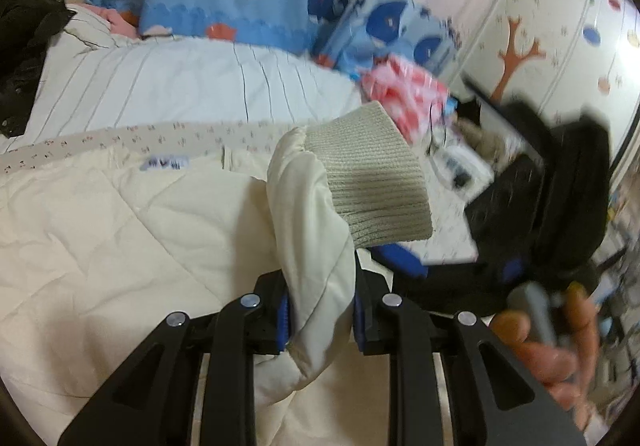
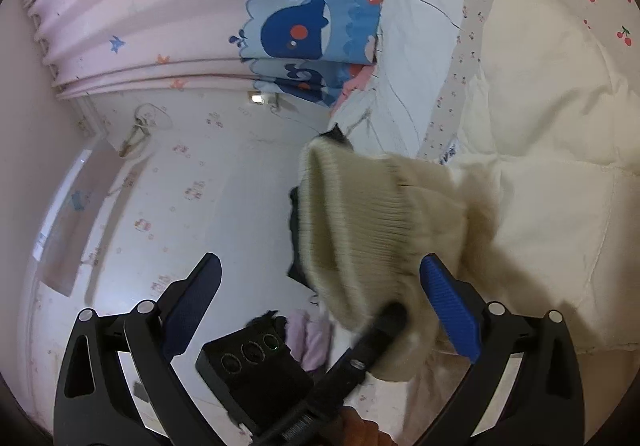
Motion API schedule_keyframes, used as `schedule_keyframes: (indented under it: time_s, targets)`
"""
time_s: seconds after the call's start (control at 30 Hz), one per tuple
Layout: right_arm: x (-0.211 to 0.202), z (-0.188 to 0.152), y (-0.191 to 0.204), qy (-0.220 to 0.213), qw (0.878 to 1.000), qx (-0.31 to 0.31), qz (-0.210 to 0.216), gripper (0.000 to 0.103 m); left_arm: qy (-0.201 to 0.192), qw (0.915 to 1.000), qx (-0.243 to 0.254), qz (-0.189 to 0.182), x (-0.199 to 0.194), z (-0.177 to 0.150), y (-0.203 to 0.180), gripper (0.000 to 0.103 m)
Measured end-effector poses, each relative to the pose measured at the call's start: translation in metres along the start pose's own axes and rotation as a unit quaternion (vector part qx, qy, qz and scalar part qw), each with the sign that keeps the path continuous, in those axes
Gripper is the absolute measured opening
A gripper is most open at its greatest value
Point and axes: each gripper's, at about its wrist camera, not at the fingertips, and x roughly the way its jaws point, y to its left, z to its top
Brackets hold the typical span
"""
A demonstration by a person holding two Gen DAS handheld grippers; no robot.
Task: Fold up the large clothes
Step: 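Carry the cuff across the jacket with the left tool and release it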
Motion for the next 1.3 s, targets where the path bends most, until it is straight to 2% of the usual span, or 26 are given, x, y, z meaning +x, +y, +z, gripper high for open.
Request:
schedule_keyframes:
  time_s: [0.1,0.17,0.2,0.23,0.27,0.3,0.33,0.37,0.47,0.57,0.63,0.73,0.8,0.87,0.9,0.97,1.07,1.1,1.13,1.17,1.23,1.3]
  targets:
    - [0.006,-0.004,-0.006,0.005,0.999,-0.008,-0.037,0.096,0.027,0.9993,0.025,0.008,0.007,-0.008,-0.005,0.03]
    - [0.008,-0.007,-0.012,0.008,0.998,-0.016,-0.056,0.092,0.041,0.9983,0.041,0.011,0.007,-0.011,-0.007,0.038]
    - [0.01,-0.008,-0.014,0.007,0.997,-0.023,-0.071,0.077,0.046,0.9977,0.049,0.009,0.004,-0.013,-0.008,0.04]
    - [0.012,-0.009,-0.017,0.01,0.995,-0.032,-0.095,0.066,0.048,0.9973,0.055,0.01,-0.001,-0.015,-0.008,0.049]
    - [0.015,-0.01,-0.021,0.015,0.993,-0.035,-0.108,0.033,0.049,0.9967,0.063,0.015,-0.007,-0.017,-0.008,0.061]
    - [0.016,-0.011,-0.024,0.018,0.993,-0.037,-0.114,0.016,0.048,0.9962,0.07,0.02,-0.013,-0.018,-0.008,0.065]
    - [0.017,-0.012,-0.025,0.018,0.991,-0.044,-0.124,0.014,0.046,0.9957,0.077,0.025,-0.023,-0.02,-0.005,0.067]
    - [0.018,-0.014,-0.02,0.014,0.988,-0.066,-0.142,0.014,0.046,0.9955,0.079,0.028,-0.031,-0.02,-0.002,0.067]
    - [0.019,-0.024,0.027,-0.008,0.97,-0.168,-0.174,0.013,0.003,0.9973,0.056,0.048,-0.076,-0.012,0.024,0.069]
    - [0.009,-0.036,0.082,-0.05,0.948,-0.264,-0.172,0.013,-0.065,0.995,-0.031,0.069,-0.122,0.007,0.075,0.076]
    - [-0.003,-0.037,0.096,-0.081,0.938,-0.287,-0.176,0.012,-0.087,0.9896,-0.076,0.086,-0.135,0.015,0.105,0.076]
    - [-0.017,-0.02,0.079,-0.109,0.936,-0.263,-0.206,0.012,-0.092,0.9825,-0.127,0.1,-0.135,0.017,0.143,0.076]
    - [-0.02,-0.008,0.039,-0.105,0.933,-0.225,-0.262,0.012,-0.073,0.9798,-0.146,0.116,-0.122,0.013,0.16,0.076]
    - [-0.019,-0.001,-0.002,-0.088,0.932,-0.178,-0.303,0.012,-0.032,0.9765,-0.161,0.139,-0.098,0.001,0.179,0.076]
    - [-0.017,-0.001,-0.023,-0.08,0.928,-0.161,-0.327,0.012,-0.006,0.9753,-0.163,0.149,-0.083,-0.006,0.187,0.076]
    - [-0.016,0.0,-0.046,-0.067,0.93,-0.131,-0.337,0.012,0.025,0.9749,-0.153,0.159,-0.066,-0.017,0.193,0.076]
    - [-0.017,-0.001,-0.042,-0.07,0.928,-0.122,-0.346,0.014,0.033,0.9757,-0.124,0.177,-0.06,-0.021,0.185,0.076]
    - [-0.019,0.001,-0.039,-0.077,0.926,-0.12,-0.35,0.018,0.031,0.9755,-0.121,0.181,-0.065,-0.018,0.179,0.076]
    - [-0.023,0.001,-0.035,-0.088,0.922,-0.119,-0.357,0.025,0.023,0.9759,-0.118,0.182,-0.071,-0.016,0.175,0.076]
    - [-0.029,0.001,-0.026,-0.109,0.913,-0.123,-0.374,0.028,0.004,0.9776,-0.107,0.182,-0.08,-0.011,0.167,0.076]
    - [-0.041,-0.006,0.0,-0.169,0.887,-0.157,-0.401,0.043,-0.02,0.9787,-0.089,0.184,-0.091,-0.002,0.16,0.076]
    - [-0.047,-0.016,0.028,-0.212,0.871,-0.213,-0.388,0.052,-0.035,0.979,-0.086,0.182,-0.097,0.005,0.159,0.078]
